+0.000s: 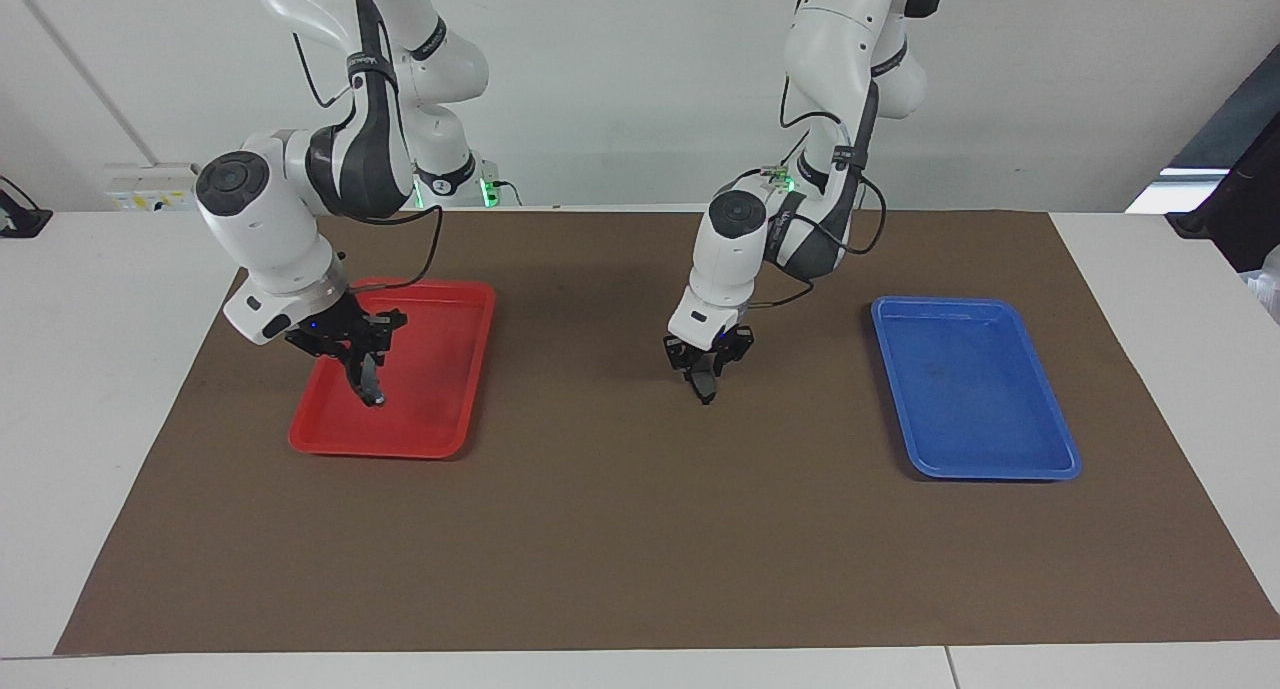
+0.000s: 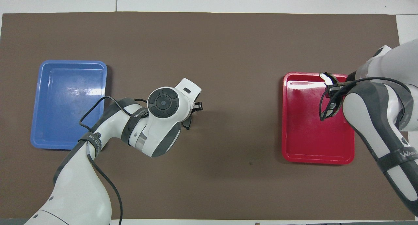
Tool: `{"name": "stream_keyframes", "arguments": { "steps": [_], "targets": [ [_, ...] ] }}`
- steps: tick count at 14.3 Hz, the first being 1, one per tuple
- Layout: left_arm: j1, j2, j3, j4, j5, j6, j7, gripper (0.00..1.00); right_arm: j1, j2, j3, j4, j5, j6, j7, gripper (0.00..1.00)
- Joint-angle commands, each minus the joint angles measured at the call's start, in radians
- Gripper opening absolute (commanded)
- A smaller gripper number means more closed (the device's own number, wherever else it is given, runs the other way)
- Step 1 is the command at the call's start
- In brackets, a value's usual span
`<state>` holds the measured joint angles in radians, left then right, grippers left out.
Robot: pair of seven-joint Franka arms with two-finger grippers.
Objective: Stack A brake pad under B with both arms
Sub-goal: 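Set the pad down with the left gripper while the right gripper lifts its pad, then withdraw the left gripper while the right gripper carries its pad toward the placed pad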
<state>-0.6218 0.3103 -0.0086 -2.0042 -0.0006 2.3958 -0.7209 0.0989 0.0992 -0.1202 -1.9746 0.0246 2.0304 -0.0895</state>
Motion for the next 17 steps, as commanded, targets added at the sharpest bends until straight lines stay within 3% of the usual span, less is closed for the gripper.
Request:
{"name": "stream_keyframes", "arguments": {
  "steps": [1, 5, 11, 13, 15, 17],
  "targets": [
    [0.039, -0.037, 0.012, 0.002, -0.004, -0.006, 0.020, 1.00, 0.002, -0.004, 0.002, 0.043, 0.021, -0.055, -0.032, 0.03],
    [0.143, -0.126, 0.012, 0.002, -0.004, -0.125, 0.182, 1.00, 0.092, 0.011, 0.004, 0.094, 0.025, -0.073, -0.016, 0.03],
    [0.408, -0.244, 0.015, 0.009, -0.004, -0.263, 0.504, 1.00, 0.385, 0.077, 0.004, 0.206, 0.040, -0.066, 0.390, 0.00],
    [0.485, -0.290, 0.016, 0.013, -0.004, -0.303, 0.582, 1.00, 0.453, 0.106, 0.004, 0.209, 0.134, 0.000, 0.424, 0.00],
    [0.551, -0.324, 0.018, 0.056, -0.004, -0.377, 0.655, 1.00, 0.534, 0.157, 0.004, 0.227, 0.141, 0.062, 0.506, 0.00],
    [0.585, -0.318, 0.019, 0.187, -0.004, -0.537, 0.702, 1.00, 0.615, 0.282, 0.004, 0.333, 0.130, 0.076, 0.594, 0.00]
  ]
}}
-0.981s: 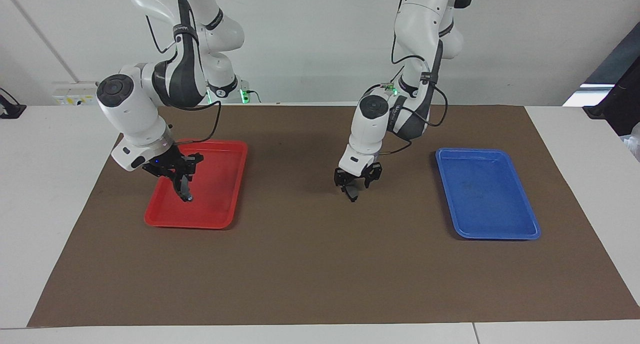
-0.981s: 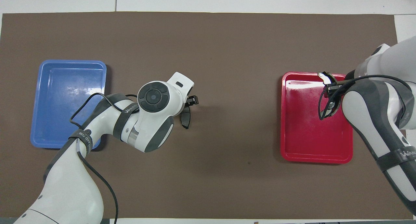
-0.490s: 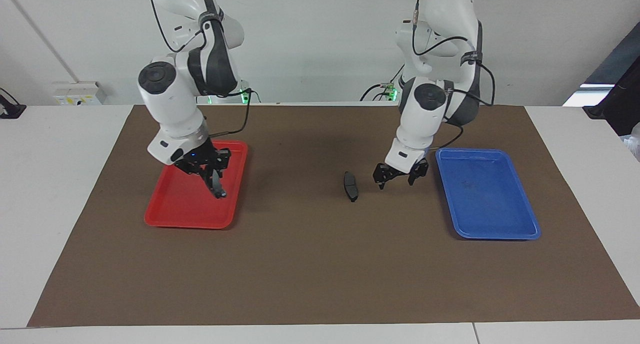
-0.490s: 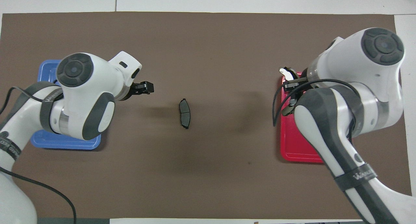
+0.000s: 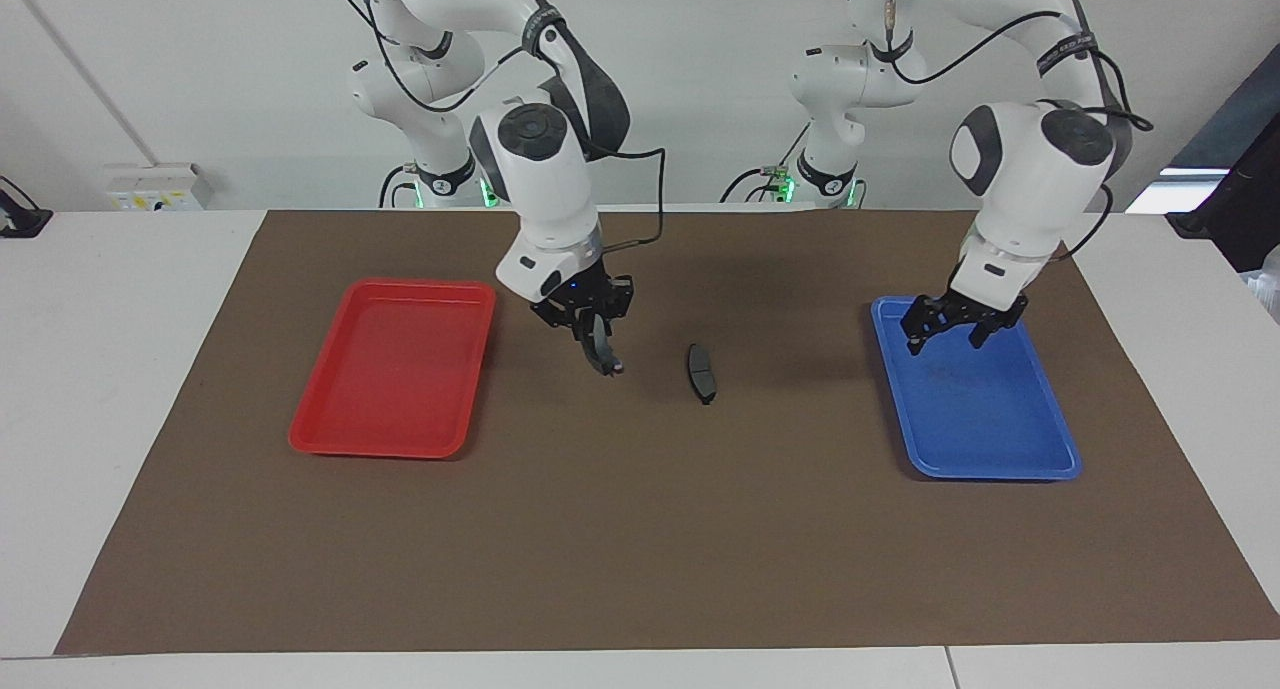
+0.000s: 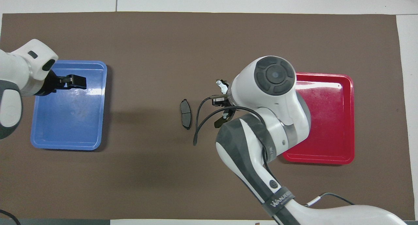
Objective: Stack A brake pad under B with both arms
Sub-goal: 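Withdraw the left gripper while the right gripper carries its pad toward the placed pad, then lower the held brake pad onto the pad on the table with the right gripper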
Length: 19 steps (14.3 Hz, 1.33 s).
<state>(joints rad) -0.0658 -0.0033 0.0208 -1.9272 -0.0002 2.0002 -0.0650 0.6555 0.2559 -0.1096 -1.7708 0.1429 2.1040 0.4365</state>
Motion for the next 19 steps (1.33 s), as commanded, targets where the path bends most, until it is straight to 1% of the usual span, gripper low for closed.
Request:
{"name": "stream_keyframes", "arguments": {
  "steps": [1, 2, 3, 4, 6, 7, 8, 11, 12, 14, 16, 19],
  "targets": [
    [0.044, 0.002, -0.010, 0.173, -0.004, -0.214, 0.071, 1.00, 0.090, 0.196, -0.007, 0.192, 0.004, 0.005, 0.103, 0.00],
    [0.063, 0.005, -0.010, 0.227, -0.004, -0.266, 0.089, 1.00, 0.099, 0.256, -0.007, 0.232, -0.017, 0.014, 0.120, 0.00],
    [0.079, 0.005, -0.010, 0.269, -0.006, -0.311, 0.096, 1.00, 0.102, 0.284, -0.007, 0.238, -0.043, 0.048, 0.119, 0.00],
    [0.087, 0.005, -0.010, 0.308, -0.006, -0.355, 0.097, 1.00, 0.104, 0.287, -0.004, 0.220, -0.063, 0.104, 0.111, 0.00],
    [0.098, 0.009, -0.008, 0.385, -0.006, -0.440, 0.097, 1.00, 0.104, 0.289, 0.010, 0.193, -0.068, 0.134, 0.062, 0.00],
    [0.100, 0.009, -0.008, 0.404, -0.003, -0.474, 0.097, 1.00, 0.104, 0.289, 0.011, 0.180, -0.066, 0.139, 0.030, 0.00],
    [0.098, 0.003, -0.008, 0.405, -0.003, -0.491, 0.099, 1.00, 0.104, 0.287, 0.019, 0.169, -0.066, 0.142, 0.024, 0.00],
    [0.098, -0.026, -0.008, 0.367, -0.003, -0.535, 0.102, 1.00, 0.104, 0.286, 0.047, 0.163, -0.066, 0.145, 0.024, 0.00],
    [0.098, -0.036, -0.008, 0.341, -0.003, -0.535, 0.100, 1.00, 0.105, 0.284, 0.048, 0.157, -0.066, 0.157, 0.022, 0.00],
    [0.098, -0.050, -0.008, 0.317, -0.003, -0.529, 0.100, 1.00, 0.105, 0.273, 0.053, 0.105, -0.069, 0.198, 0.010, 0.01],
    [0.098, -0.049, -0.010, 0.318, -0.003, -0.521, 0.099, 1.00, 0.105, 0.267, 0.053, 0.091, -0.069, 0.200, -0.027, 0.01],
    [0.092, -0.049, -0.010, 0.318, -0.003, -0.509, 0.096, 1.00, 0.105, 0.266, 0.053, 0.082, -0.069, 0.214, -0.027, 0.01]
  ]
}}
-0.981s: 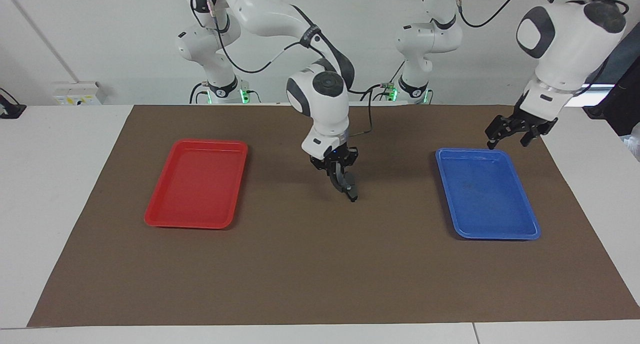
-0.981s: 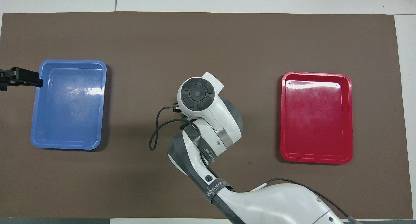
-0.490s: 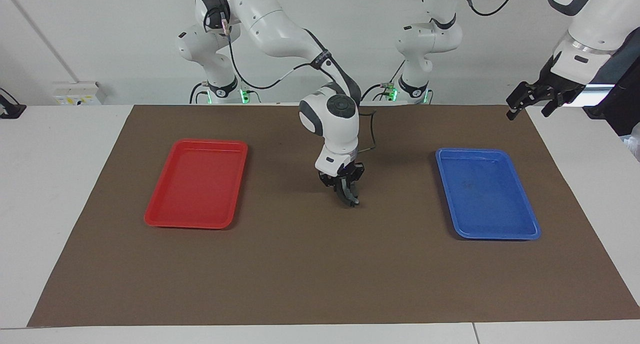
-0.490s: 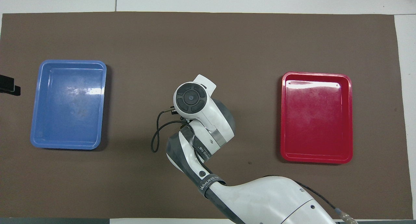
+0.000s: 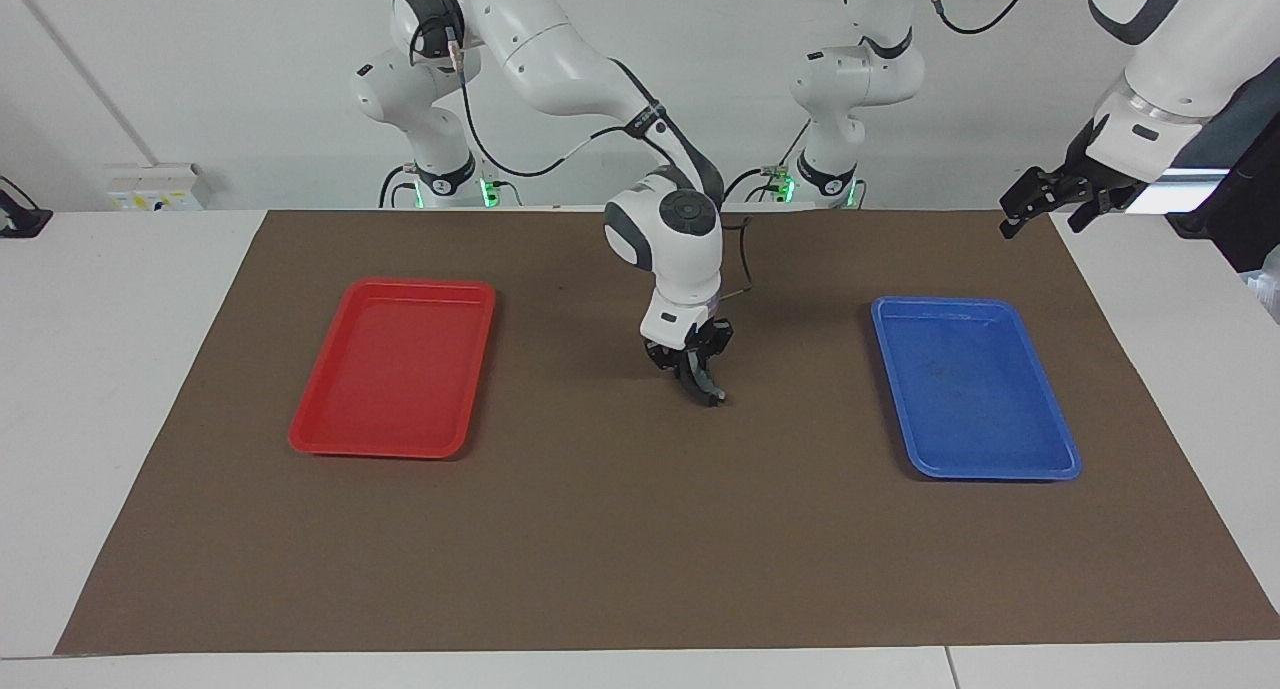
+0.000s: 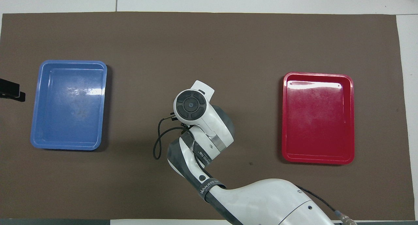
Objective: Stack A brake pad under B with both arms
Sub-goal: 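Lower the held brake pad onto the pad on the table with the right gripper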
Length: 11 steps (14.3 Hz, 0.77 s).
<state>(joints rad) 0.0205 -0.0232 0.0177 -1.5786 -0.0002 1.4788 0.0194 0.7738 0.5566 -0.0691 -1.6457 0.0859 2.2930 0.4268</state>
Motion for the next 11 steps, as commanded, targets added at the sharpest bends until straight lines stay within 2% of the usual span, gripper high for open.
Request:
{"name": "stream_keyframes", "arguments": {
  "steps": [1, 3, 5, 6, 7, 11],
  "targets": [
    [0.001, -0.027, -0.007, -0.032, -0.003, 0.027, 0.008, 1.00, -0.013, -0.035, 0.012, -0.049, -0.012, 0.026, -0.017, 0.02],
    [-0.001, -0.027, -0.007, -0.032, -0.003, 0.028, 0.008, 1.00, -0.013, -0.037, 0.012, -0.051, -0.012, 0.026, -0.017, 0.09],
    [0.004, -0.027, -0.007, -0.032, -0.003, 0.025, 0.005, 1.00, -0.014, -0.038, 0.012, -0.058, -0.012, 0.028, -0.016, 0.27],
    [0.009, -0.027, -0.007, -0.032, -0.003, 0.023, 0.005, 1.00, -0.014, -0.038, 0.011, -0.059, -0.012, 0.026, -0.014, 0.52],
    [0.012, -0.027, -0.007, -0.032, -0.003, 0.021, 0.005, 1.00, -0.013, -0.040, 0.011, -0.059, -0.012, 0.025, -0.011, 1.00],
    [0.012, -0.027, -0.007, -0.032, -0.003, 0.021, 0.005, 1.00, 0.001, -0.066, -0.001, -0.020, -0.083, -0.021, -0.008, 1.00]
  ]
}}
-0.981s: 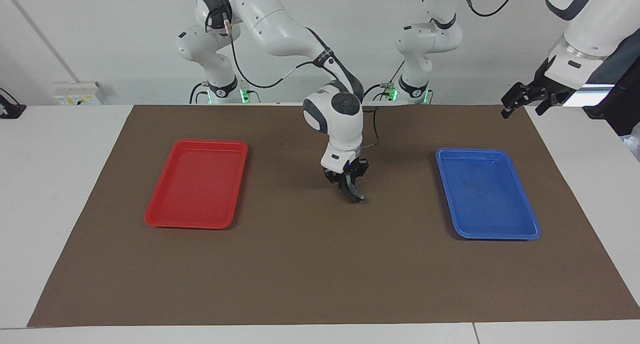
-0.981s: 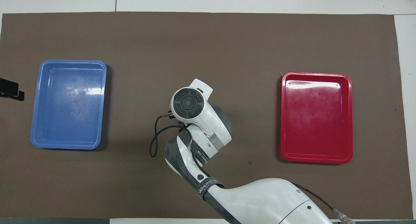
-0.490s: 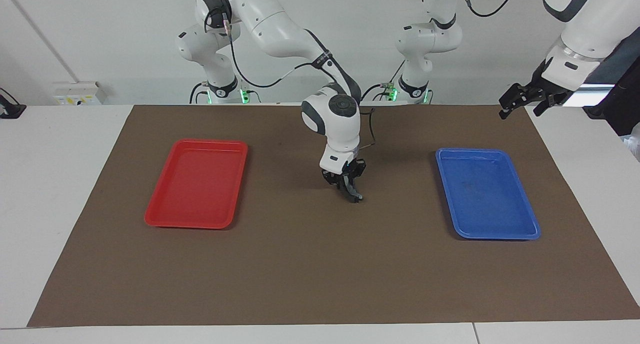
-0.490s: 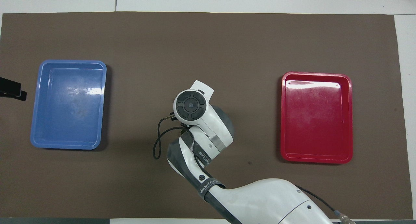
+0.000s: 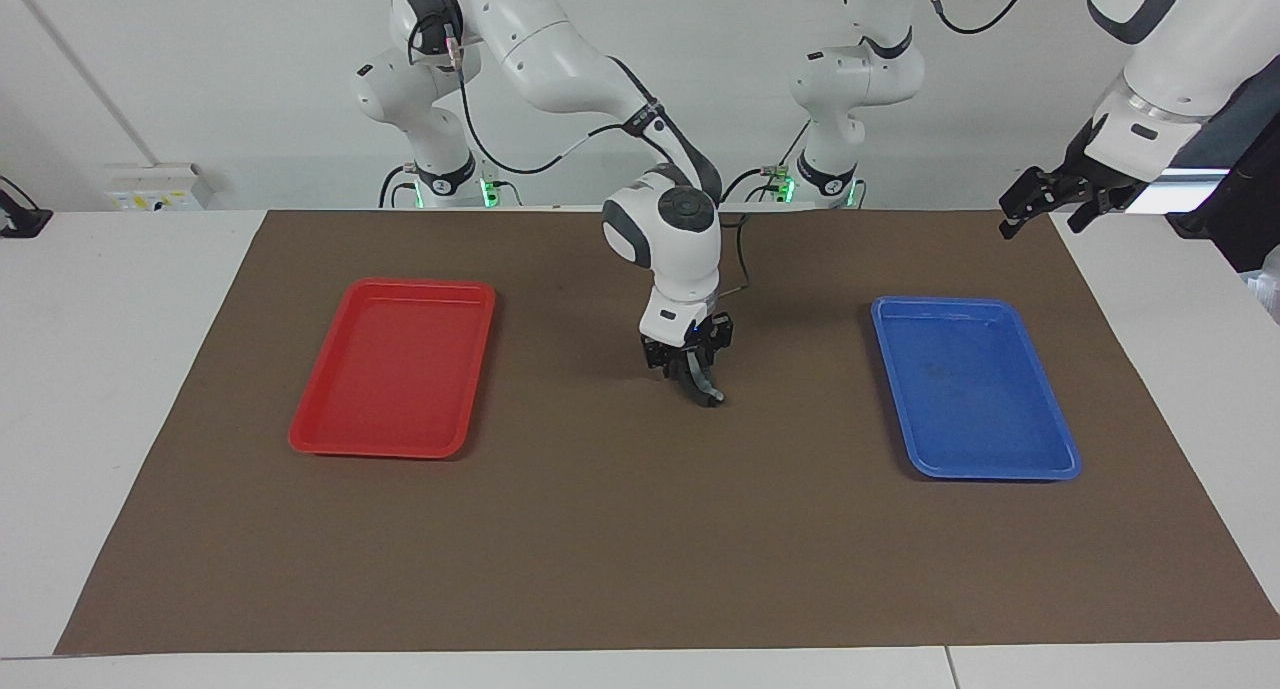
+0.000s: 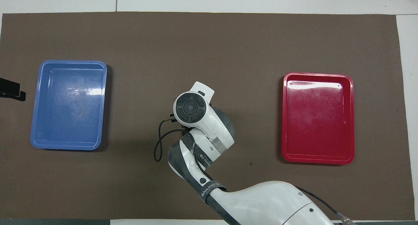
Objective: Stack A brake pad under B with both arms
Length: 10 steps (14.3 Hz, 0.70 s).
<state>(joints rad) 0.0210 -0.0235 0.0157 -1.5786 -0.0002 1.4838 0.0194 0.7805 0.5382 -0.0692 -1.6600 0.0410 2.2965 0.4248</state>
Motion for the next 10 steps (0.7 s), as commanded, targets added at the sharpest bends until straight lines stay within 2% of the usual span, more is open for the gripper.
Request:
{"name": "stream_keyframes", "arguments": {
  "steps": [1, 5, 8, 10],
  "targets": [
    [0.011, -0.027, -0.005, -0.032, -0.003, 0.016, 0.005, 1.00, -0.024, -0.081, -0.003, -0.006, -0.041, -0.043, -0.006, 1.00],
    [0.011, -0.027, -0.005, -0.032, -0.003, 0.016, 0.005, 1.00, -0.203, -0.265, -0.001, -0.015, -0.044, -0.228, -0.017, 1.00],
    [0.011, -0.027, -0.005, -0.032, -0.003, 0.016, 0.005, 1.00, -0.328, -0.334, -0.003, -0.017, -0.069, -0.363, -0.095, 1.00],
    [0.011, -0.027, -0.005, -0.032, -0.003, 0.016, 0.005, 1.00, -0.427, -0.368, 0.000, -0.017, -0.072, -0.403, -0.130, 1.00]
  ]
}}
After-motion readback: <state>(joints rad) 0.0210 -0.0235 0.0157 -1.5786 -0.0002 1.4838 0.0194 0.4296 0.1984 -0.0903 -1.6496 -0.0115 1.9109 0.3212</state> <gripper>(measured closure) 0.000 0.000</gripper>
